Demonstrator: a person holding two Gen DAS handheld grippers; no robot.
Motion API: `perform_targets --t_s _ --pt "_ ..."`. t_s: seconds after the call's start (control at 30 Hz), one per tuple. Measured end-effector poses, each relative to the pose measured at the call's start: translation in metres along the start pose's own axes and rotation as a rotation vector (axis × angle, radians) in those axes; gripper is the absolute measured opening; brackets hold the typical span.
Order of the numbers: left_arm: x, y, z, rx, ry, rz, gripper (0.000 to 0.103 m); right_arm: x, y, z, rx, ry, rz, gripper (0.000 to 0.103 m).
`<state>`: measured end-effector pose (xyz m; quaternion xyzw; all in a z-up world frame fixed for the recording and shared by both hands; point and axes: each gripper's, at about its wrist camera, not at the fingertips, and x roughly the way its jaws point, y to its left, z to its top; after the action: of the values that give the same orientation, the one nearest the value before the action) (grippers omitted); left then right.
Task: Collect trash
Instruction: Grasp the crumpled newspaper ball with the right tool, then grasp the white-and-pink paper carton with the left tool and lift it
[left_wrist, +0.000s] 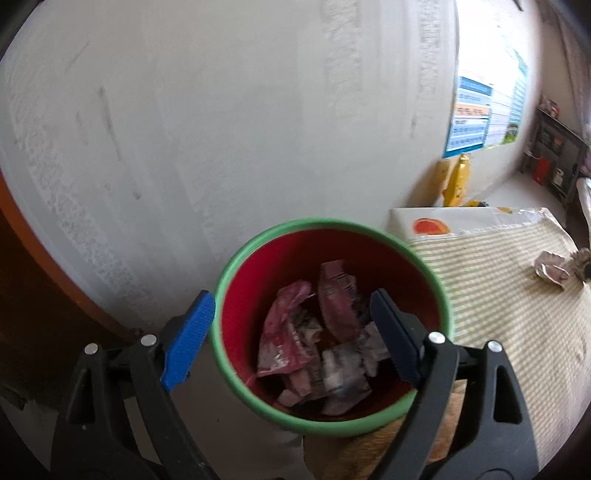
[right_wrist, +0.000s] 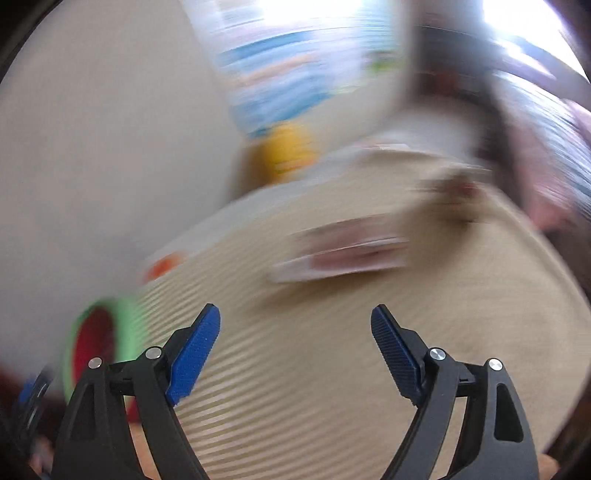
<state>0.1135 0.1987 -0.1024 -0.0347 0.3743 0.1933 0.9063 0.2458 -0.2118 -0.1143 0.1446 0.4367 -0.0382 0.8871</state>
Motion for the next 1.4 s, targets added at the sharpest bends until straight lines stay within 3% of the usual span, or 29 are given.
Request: perform_targets --t_s 0.1,0.2,0.37,0.47,0.5,0.53,0.57,0.63,0.7,0.8,0.9,0.97,1.0,1.07,1.13,1.23,1.4 --pt "-0.009 -0.019 0.003 0.058 -0.039 0.005 0.086 0.015 -0.055 0.032 0.090 -0.021 -0.115 0.087" --pt "-0.016 -0.039 0.007 0.118 -0.067 0.007 0.087 0.049 -0.089 0.064 0.099 0.028 -0.163 0.087" --pt "-0.036 -0.076 0.012 0.234 -0.136 0.003 0.090 0.093 -0.101 0.091 0.121 0.081 -0.123 0.087" --pt "-0.042 -0.106 0.013 0.295 -0.137 -0.059 0.090 0.110 -0.108 0.104 0.166 0.097 -0.096 0.087" --pt "-0.044 -0.114 0.012 0.309 -0.141 -0.078 0.090 0.114 -0.111 0.105 0.172 0.101 -0.080 0.082" --pt "-0.048 -0.128 0.011 0.340 -0.147 -0.126 0.090 0.117 -0.113 0.106 0.171 0.113 -0.057 0.065" --pt "-0.049 -0.136 0.010 0.360 -0.148 -0.159 0.090 0.118 -0.115 0.105 0.163 0.122 -0.036 0.055" --pt "-0.051 -0.163 0.008 0.432 -0.139 -0.263 0.090 0.102 -0.115 0.097 0.127 0.091 -0.032 0.047" --pt "-0.049 -0.192 0.009 0.513 -0.124 -0.361 0.091 0.082 -0.115 0.083 0.101 0.060 0.000 0.046" --pt "-0.045 -0.234 0.014 0.631 -0.122 -0.439 0.093 0.027 -0.121 0.030 0.092 0.013 0.077 0.046" --pt "-0.035 -0.274 0.016 0.726 -0.090 -0.539 0.094 -0.013 -0.129 -0.032 0.174 0.037 0.167 0.047" --pt "-0.026 -0.298 0.015 0.804 -0.068 -0.587 0.094 -0.033 -0.127 -0.072 0.204 0.032 0.182 0.048" --pt "-0.018 -0.318 0.012 0.892 -0.061 -0.609 0.094 -0.039 -0.126 -0.086 0.209 0.030 0.176 0.048" --pt "-0.005 -0.342 0.005 1.004 -0.046 -0.619 0.094 -0.042 -0.121 -0.115 0.212 0.056 0.177 0.048" --pt "0.012 -0.368 -0.002 1.086 0.007 -0.632 0.094 -0.036 -0.120 -0.110 0.190 0.071 0.189 0.048" --pt "0.028 -0.390 -0.016 1.176 0.027 -0.606 0.094 -0.038 -0.127 -0.103 0.186 -0.002 0.158 0.048" --pt "0.052 -0.417 -0.008 1.155 0.122 -0.605 0.094 -0.030 -0.141 -0.107 0.259 0.031 0.224 0.050"
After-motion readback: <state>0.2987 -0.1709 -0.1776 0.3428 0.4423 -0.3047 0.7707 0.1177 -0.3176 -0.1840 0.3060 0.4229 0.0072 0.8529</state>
